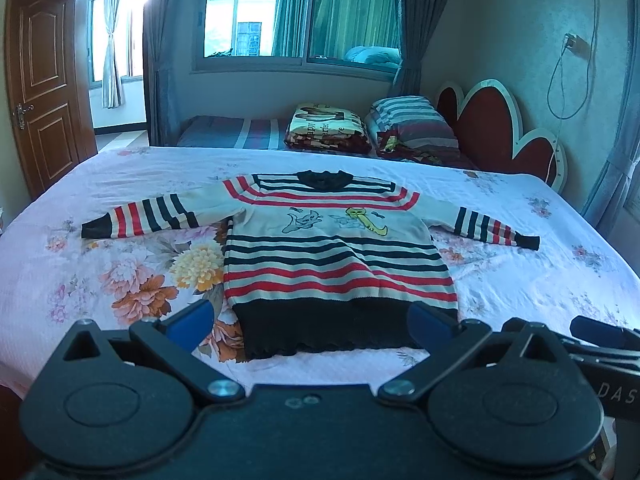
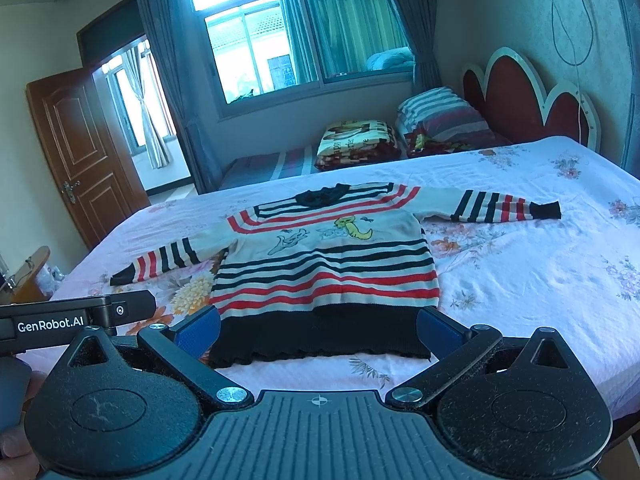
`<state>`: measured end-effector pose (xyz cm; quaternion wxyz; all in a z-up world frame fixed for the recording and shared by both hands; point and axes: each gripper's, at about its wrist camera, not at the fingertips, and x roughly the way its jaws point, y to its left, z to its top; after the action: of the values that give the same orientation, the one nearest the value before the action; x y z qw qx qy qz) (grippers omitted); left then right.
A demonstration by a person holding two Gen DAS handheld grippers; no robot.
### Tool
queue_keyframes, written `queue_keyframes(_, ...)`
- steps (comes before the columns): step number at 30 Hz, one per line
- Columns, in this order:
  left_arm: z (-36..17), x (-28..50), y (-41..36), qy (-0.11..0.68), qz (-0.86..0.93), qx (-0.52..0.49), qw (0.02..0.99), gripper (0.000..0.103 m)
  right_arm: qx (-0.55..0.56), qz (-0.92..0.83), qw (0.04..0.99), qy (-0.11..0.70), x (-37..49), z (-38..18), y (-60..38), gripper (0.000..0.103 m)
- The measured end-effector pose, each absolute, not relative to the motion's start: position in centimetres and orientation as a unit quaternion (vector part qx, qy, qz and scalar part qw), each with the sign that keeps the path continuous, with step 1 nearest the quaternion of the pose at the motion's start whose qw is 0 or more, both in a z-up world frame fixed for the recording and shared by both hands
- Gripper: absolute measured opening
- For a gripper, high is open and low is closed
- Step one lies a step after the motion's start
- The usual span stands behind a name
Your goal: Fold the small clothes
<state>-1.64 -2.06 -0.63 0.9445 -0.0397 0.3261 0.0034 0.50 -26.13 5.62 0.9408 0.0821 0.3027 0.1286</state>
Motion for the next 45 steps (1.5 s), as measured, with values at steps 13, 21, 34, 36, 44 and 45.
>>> queue_keyframes(13, -0.9, -1.5, -2.2, 0.328, 0.001, -0.042, 0.944, 0.103, 0.085, 0.126, 0.940, 0.305, 0.6, 5.5, -26.3, 0.103)
queue_keyframes(21, -1.1, -1.4, -2.0, 0.329, 0.002, -0.043, 0.943, 0.103, 0.086, 0.126, 0.939, 0.307, 0.6, 5.5, -26.3, 0.103)
queue_keyframes(34, -1.3, -1.3, -2.0, 0.327, 0.003, -0.042, 0.944, 0.103, 0.090, 0.126, 0.940, 0.304, 0.8, 5.4, -26.2, 0.103)
queue_keyframes(36, -1.4, -1.3, -1.9, 0.326, 0.004, -0.042, 0.944, 0.103, 0.090, 0.125, 0.940, 0.306, 0.9, 5.3, -26.1, 0.103)
queue_keyframes(44, -2.0, -0.4, -1.2, 0.331, 0.008, -0.044, 0.942, 0.103, 0.089, 0.121, 0.939, 0.309, 1.4, 5.2, -25.9, 0.103)
queue_keyframes(45, -2.0, -0.2, -1.1, 0.333, 0.008, -0.045, 0.942, 0.103, 0.089, 0.121, 0.939, 0.309, 1.5, 5.1, -25.9, 0.103)
